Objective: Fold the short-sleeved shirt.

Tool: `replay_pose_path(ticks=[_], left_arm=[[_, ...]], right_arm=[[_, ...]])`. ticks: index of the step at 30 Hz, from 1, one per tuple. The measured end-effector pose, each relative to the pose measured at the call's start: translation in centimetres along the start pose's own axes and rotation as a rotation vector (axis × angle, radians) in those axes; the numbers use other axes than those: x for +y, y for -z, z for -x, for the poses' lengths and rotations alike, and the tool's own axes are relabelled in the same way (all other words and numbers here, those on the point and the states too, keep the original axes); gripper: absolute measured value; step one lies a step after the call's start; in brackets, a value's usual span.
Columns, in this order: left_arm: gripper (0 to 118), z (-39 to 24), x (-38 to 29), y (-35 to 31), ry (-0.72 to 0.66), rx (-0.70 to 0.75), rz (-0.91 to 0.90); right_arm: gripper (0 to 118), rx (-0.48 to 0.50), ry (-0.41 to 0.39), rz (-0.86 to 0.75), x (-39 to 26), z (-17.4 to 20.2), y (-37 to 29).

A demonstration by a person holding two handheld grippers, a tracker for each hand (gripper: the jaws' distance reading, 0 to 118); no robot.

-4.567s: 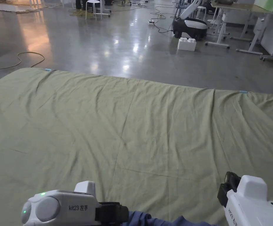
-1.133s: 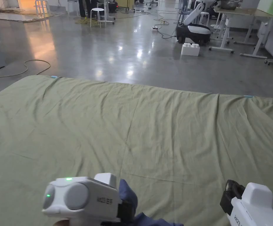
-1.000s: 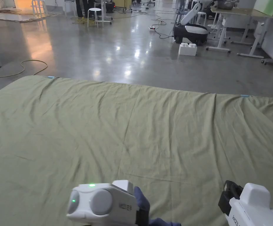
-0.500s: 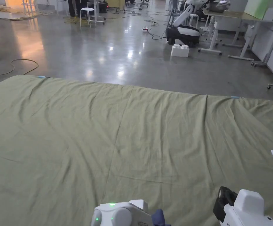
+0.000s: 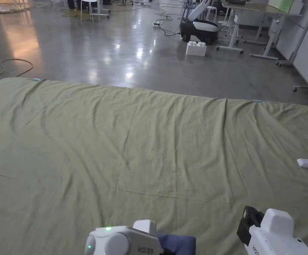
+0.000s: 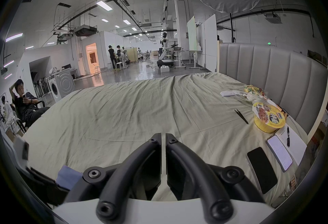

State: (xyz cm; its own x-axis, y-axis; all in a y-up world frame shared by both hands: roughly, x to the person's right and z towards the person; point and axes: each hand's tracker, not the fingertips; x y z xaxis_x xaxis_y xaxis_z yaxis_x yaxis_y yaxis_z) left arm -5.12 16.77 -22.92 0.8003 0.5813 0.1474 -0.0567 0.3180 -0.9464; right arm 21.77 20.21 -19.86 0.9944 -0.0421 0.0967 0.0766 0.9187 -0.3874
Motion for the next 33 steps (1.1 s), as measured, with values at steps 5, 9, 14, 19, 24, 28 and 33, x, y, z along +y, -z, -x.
replay_pose_path(ticks=[5, 9, 14, 19, 24, 28, 33], left_arm=[[10, -0.2, -1.7, 4.7, 0.007, 0.009, -0.001], [7, 0.3, -2.8, 6.5, 0.0, 0.04, -0.051], [7, -0.7, -3.2, 5.4, 0.083, 0.043, -0.101], [7, -0.7, -1.8, 0.4, 0.218, 0.027, -0.234], [8, 0.2, -0.1, -5.8, 0.291, 0.14, -0.52], [8, 1.2, 0.9, -10.2, 0.351, 0.319, -0.803], [8, 2.6, 1.8, -13.5, 0.381, 0.552, -1.029]], right_arm=[[5, -0.005, 0.001, 0.007, -0.2, -0.3, -0.2], [5, -0.007, -0.005, 0.004, -0.1, -0.5, -0.4], [5, -0.002, -0.007, -0.011, 0.2, -0.3, -0.7], [5, 0.005, -0.023, -0.072, 1.2, 0.7, -1.2], [5, 0.002, -0.06, -0.157, 2.8, 2.4, -1.6], [5, -0.005, -0.105, -0.23, 4.3, 3.9, -1.9], [5, -0.03, -0.141, -0.343, 5.7, 5.1, -2.6]])
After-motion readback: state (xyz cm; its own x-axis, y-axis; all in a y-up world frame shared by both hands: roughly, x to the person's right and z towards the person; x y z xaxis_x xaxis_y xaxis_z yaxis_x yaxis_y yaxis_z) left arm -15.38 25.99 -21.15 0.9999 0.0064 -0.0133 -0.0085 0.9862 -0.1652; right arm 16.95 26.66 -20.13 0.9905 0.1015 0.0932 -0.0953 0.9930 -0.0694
